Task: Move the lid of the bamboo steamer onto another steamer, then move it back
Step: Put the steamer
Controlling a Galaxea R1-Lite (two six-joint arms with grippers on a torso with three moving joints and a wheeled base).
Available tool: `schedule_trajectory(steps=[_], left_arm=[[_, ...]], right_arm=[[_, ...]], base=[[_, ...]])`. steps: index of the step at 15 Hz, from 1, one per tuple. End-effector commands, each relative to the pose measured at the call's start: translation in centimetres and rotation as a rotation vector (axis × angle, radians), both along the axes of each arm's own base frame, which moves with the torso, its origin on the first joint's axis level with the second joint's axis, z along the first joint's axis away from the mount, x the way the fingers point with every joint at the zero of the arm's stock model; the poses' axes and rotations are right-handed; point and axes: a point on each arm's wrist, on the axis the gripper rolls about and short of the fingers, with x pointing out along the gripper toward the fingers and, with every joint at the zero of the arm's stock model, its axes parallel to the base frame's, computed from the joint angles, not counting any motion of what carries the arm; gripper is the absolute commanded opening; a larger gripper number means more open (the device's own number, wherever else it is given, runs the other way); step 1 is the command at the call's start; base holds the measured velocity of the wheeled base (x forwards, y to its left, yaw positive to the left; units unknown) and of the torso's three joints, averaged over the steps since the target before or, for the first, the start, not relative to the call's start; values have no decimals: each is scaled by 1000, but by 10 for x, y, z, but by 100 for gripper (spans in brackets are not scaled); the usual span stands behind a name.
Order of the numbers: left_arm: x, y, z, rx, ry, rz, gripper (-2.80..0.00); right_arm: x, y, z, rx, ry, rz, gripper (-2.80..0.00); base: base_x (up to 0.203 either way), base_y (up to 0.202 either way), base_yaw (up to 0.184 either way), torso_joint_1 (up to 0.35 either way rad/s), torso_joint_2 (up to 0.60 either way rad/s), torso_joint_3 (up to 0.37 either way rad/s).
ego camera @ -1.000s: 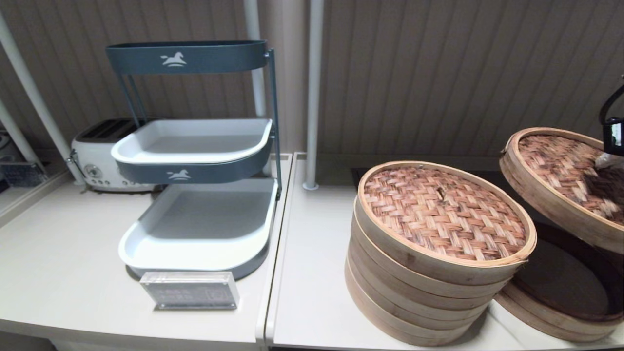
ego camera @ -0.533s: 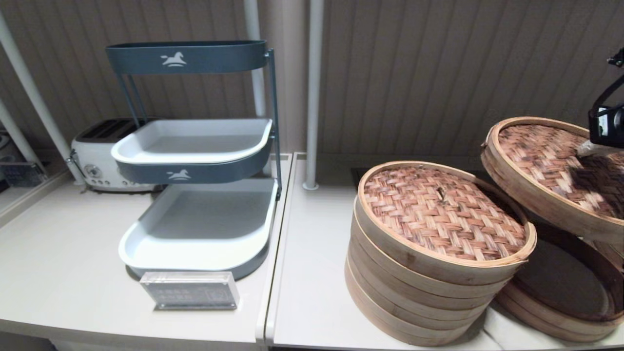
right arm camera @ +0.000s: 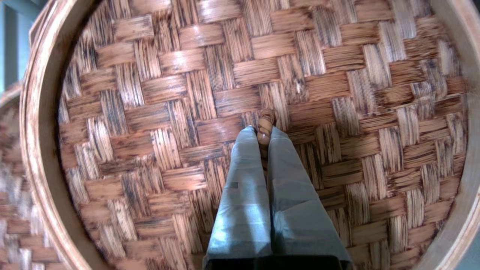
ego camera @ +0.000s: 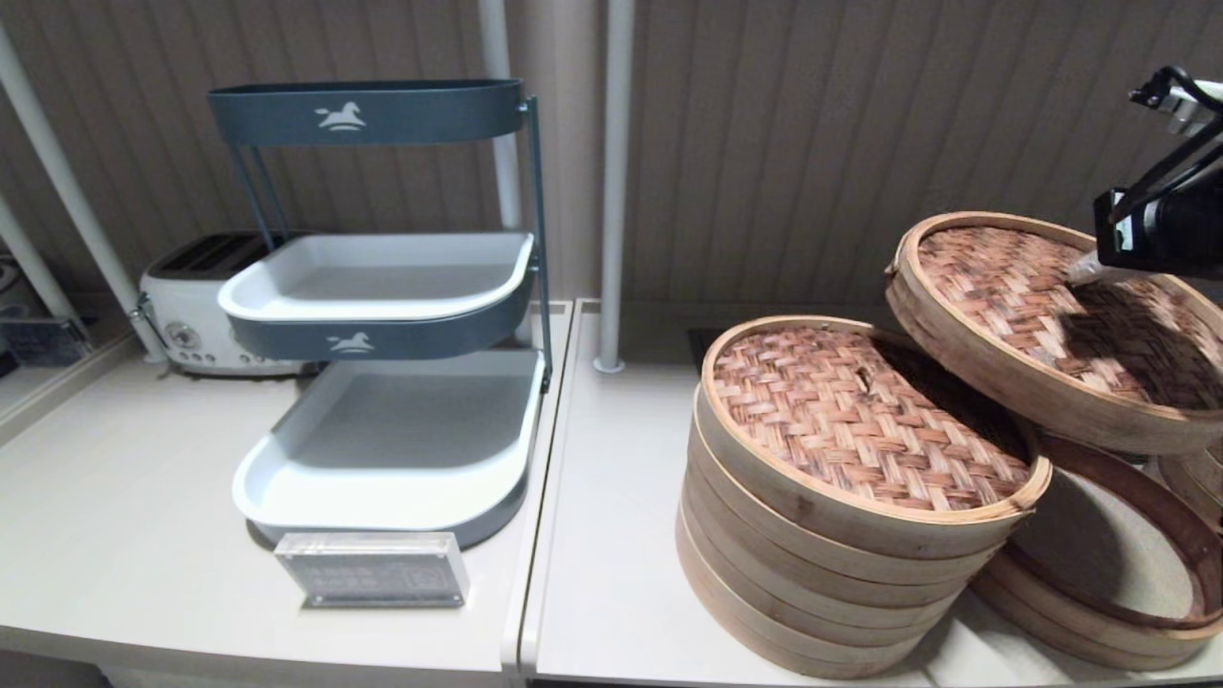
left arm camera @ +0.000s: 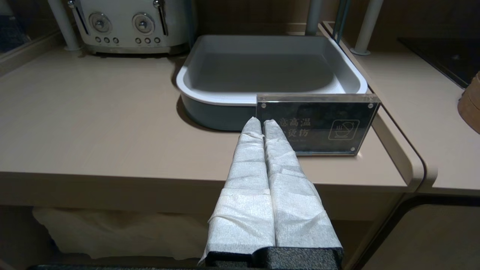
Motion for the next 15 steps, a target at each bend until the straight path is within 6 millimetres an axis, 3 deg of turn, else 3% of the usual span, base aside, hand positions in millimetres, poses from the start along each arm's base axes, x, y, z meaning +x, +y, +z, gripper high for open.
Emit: schedule_trajectory(steps=[1,15], left_arm=[[2,0,-8,0,27,0,-280],[2,0,-8,0,27,0,-280]], right_arm=[[1,7,0,-1,-6,25,-280],[22,55,-5,-2,-47,197,-280]], base=[[0,0,0,0,0,0],[0,0,0,0,0,0]])
